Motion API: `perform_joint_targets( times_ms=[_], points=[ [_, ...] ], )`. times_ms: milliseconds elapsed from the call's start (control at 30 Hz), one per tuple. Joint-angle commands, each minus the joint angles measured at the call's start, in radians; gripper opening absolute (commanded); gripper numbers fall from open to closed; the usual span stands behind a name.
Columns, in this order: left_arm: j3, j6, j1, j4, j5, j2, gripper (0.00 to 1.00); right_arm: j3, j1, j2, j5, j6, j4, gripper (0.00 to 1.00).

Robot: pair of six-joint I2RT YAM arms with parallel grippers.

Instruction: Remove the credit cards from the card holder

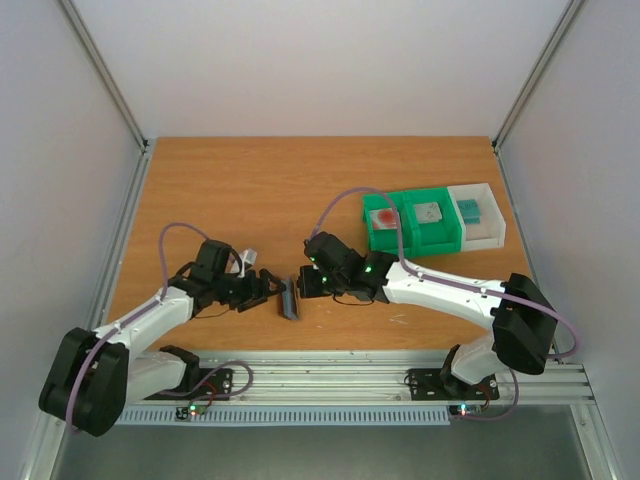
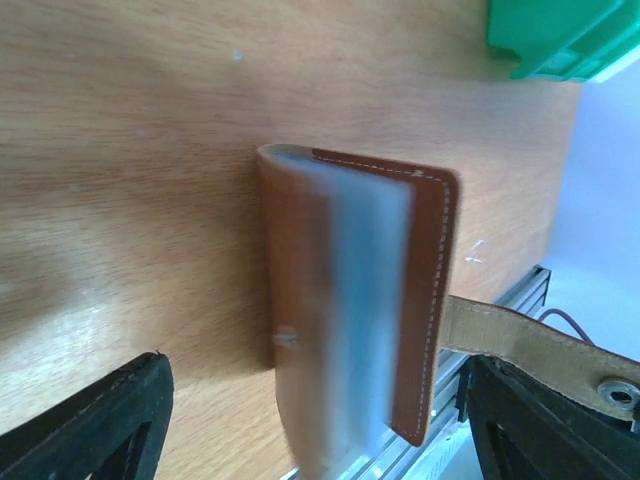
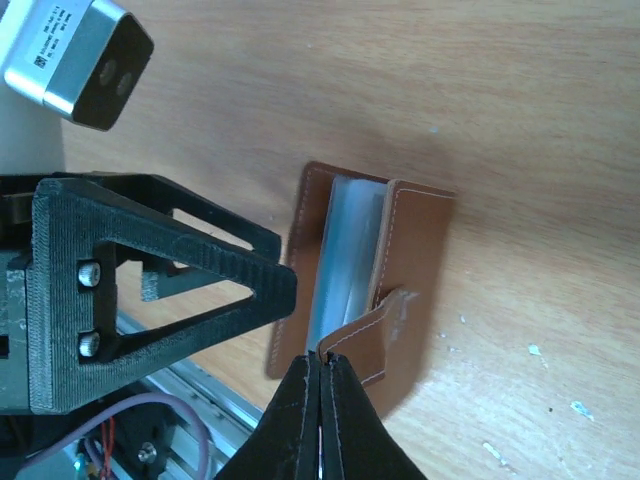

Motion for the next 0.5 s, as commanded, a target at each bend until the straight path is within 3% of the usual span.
perform_joint_targets(
  times_ms=[0,300,467],
  points=[
    [-0.03,-0.02,-0.005,0.106,0.046,-0.026,0.82,-0.023,0.0,-0.028,-0.026,0.021,0.069,0.01],
    [-0.022,0.03,-0.006,0.044,-0.031,0.055,0.74,-0.033,-0.011,-0.009,0.095,0.034,-0.029,0.01],
    [-0.007,0.074,-0.005,-0.01,-0.08,0.077,0.68,-0.116,-0.042,-0.035,0.159,0.028,-0.069,0.01]
  ],
)
